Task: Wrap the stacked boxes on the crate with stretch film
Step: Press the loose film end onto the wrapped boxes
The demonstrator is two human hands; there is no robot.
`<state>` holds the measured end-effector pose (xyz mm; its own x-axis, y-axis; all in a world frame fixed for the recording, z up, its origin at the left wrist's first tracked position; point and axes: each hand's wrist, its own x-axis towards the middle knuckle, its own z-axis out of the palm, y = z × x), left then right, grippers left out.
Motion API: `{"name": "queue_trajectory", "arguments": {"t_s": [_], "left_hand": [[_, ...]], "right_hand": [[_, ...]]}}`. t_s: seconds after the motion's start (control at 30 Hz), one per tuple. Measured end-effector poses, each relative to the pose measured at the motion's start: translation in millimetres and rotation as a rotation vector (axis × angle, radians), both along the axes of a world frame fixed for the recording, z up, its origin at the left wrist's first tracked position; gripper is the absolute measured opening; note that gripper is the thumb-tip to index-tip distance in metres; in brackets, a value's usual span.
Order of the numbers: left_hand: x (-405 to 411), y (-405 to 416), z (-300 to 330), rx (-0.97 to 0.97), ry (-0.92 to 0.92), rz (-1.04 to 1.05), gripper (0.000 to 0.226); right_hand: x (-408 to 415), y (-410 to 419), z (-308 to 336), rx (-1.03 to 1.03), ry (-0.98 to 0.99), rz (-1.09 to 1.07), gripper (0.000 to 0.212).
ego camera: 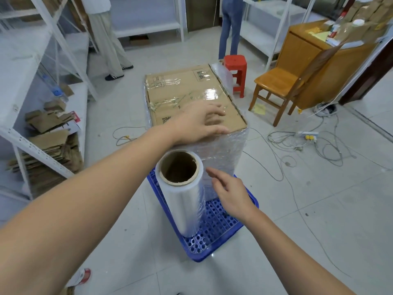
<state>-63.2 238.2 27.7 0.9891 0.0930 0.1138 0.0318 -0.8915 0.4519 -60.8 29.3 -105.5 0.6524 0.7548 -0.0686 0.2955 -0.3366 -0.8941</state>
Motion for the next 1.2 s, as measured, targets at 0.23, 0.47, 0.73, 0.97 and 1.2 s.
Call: {"name": "queue_trajectory", "arguments": {"t_s": [0.23, 0.47, 0.73, 0.97, 1.2], "left_hand": [[-92.1, -27.9, 14.0, 0.03, -0.087, 0.325, 0.017], [-129.2, -61.4, -25.6, 0.136, -0.043, 0.466, 0.037], [-132.6, -82.0, -63.9, -0.042, -0.182, 0.636, 0.043], [-134.7, -86.9, -62.1, -0.025, -0.19, 0.645, 0.044], [-129.9, -83.8, -66.4, -0.003, -0.218, 0.67, 0.047]], "right_hand": [[-31.2, -12.8, 29.5, 0.201, -0.062, -0.014, 0.045], [-39.5, -4.5, 27.6, 0.126, -0.03, 0.143, 0.06], [-36.8, 12.5, -14.8, -0.153, 0.132, 0.272, 0.089], [-19.2, 3.7, -46.2, -0.309, 0.157, 0.33, 0.079], [-55.9, -5.1, -47.3, -0.038, 0.001, 0.101, 0.08]]}}
